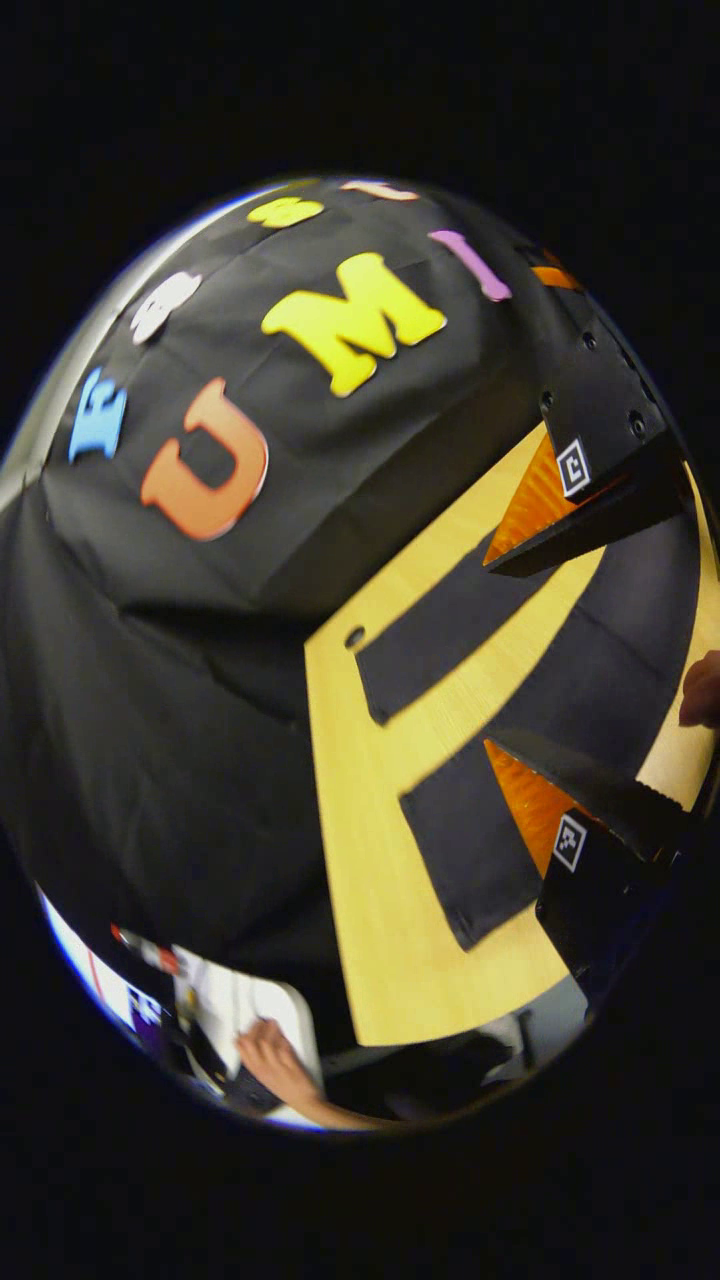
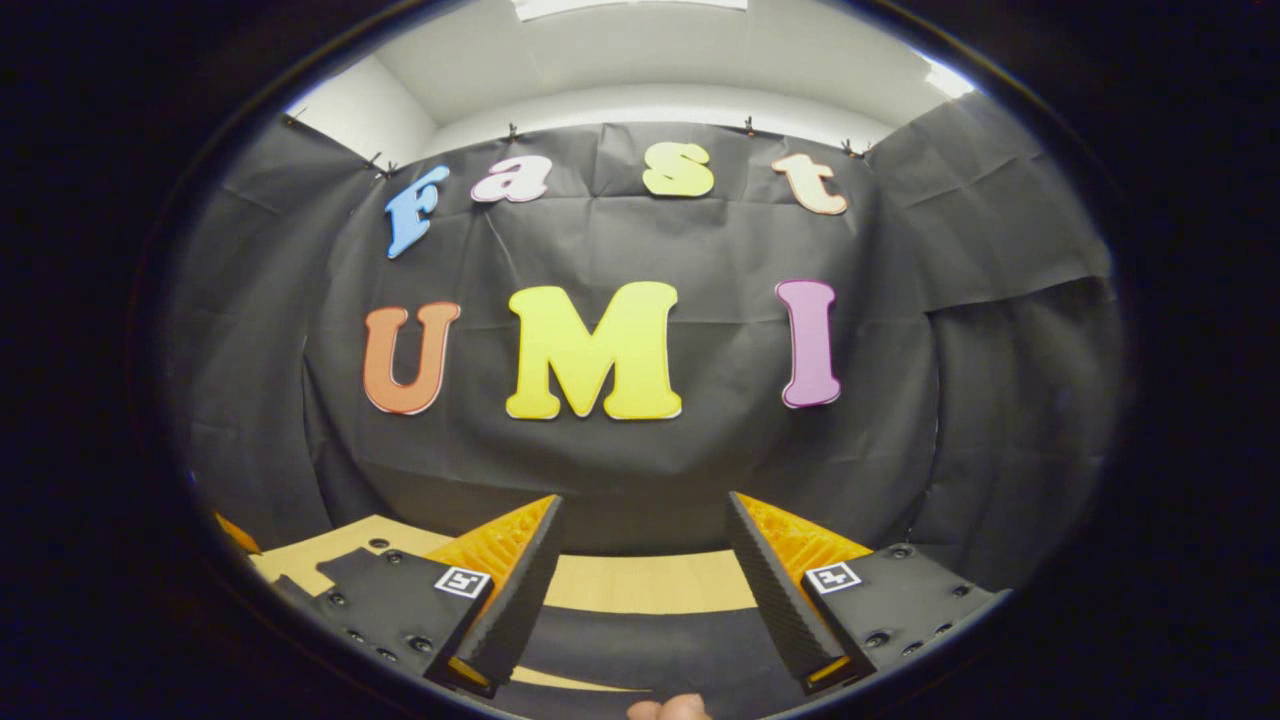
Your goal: Grasp the waist and the cuffs of the jeans and fold them to make the two legs overlap; first hold the waist and fold one-third of the jeans toward the cuffs, then hold the cuffs and fold the remaining one-third in the same direction to finish folding.
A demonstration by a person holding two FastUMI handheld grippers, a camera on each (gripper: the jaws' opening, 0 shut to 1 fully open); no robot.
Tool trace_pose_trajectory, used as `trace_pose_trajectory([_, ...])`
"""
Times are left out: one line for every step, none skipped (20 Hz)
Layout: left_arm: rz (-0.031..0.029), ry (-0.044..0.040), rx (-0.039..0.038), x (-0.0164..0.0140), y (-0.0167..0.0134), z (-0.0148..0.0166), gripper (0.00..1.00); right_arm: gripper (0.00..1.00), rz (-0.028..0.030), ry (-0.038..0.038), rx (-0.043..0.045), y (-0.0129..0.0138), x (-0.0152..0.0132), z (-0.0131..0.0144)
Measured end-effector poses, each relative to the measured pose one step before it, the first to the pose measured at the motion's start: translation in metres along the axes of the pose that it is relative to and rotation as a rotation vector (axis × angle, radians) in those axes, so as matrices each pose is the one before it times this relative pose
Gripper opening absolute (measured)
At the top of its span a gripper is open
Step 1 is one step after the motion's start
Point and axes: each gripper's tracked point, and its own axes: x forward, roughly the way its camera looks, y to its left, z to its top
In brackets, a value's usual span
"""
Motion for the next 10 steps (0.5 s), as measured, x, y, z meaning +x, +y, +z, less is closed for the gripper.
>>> trace_pose_trajectory([0.03731, 0.02512, -0.07171, -0.00089, 0.02408, -0.00046, 0.99, 0.98, -0.00014, 0.02293, 0.00084, -0.00171, 0.00096, -0.00573])
trace_pose_trajectory([0.03019, 0.01999, -0.06272, -0.00166, 0.02145, 0.00111, 0.99, 0.98, -0.00283, 0.02635, 0.00588, -0.00236, 0.00206, -0.00542])
trace_pose_trajectory([0.03529, 0.01416, -0.05400, 0.00330, 0.01489, 0.00392, 0.99, 0.98, -0.00867, 0.02087, 0.00514, -0.00402, 0.00104, -0.00461])
trace_pose_trajectory([0.02506, 0.01475, -0.04597, 0.00419, 0.01368, 0.00191, 0.99, 0.98, -0.01186, 0.01096, 0.00244, -0.00445, 0.00173, -0.00227])
trace_pose_trajectory([0.01656, 0.00936, -0.04661, 0.00483, 0.01245, 0.00450, 0.99, 0.98, -0.00992, 0.00496, 0.00049, -0.00372, 0.00092, -0.00123])
trace_pose_trajectory([0.01986, 0.01453, -0.04269, 0.00328, 0.00997, 0.00229, 0.99, 0.98, -0.00674, 0.00092, -0.00245, -0.00264, 0.00031, 0.00019])
trace_pose_trajectory([0.02195, 0.01601, -0.03786, 0.00328, 0.00990, 0.00237, 0.99, 0.98, -0.00587, 0.00100, -0.00595, -0.00136, 0.00059, -0.00080])
trace_pose_trajectory([0.02094, 0.01898, -0.03224, 0.00480, 0.01052, -0.00025, 0.99, 0.98, -0.00351, 0.00248, -0.00698, -0.00189, 0.00023, -0.00054])
trace_pose_trajectory([0.01844, 0.01966, -0.02339, 0.00492, 0.00703, 0.00059, 0.99, 0.98, -0.00355, 0.00206, -0.00823, -0.00142, 0.00021, -0.00076])
trace_pose_trajectory([0.01788, 0.01380, -0.02169, 0.00349, 0.00707, 0.00125, 0.99, 0.98, -0.00652, 0.00145, -0.00529, -0.00279, -0.00009, 0.00034])
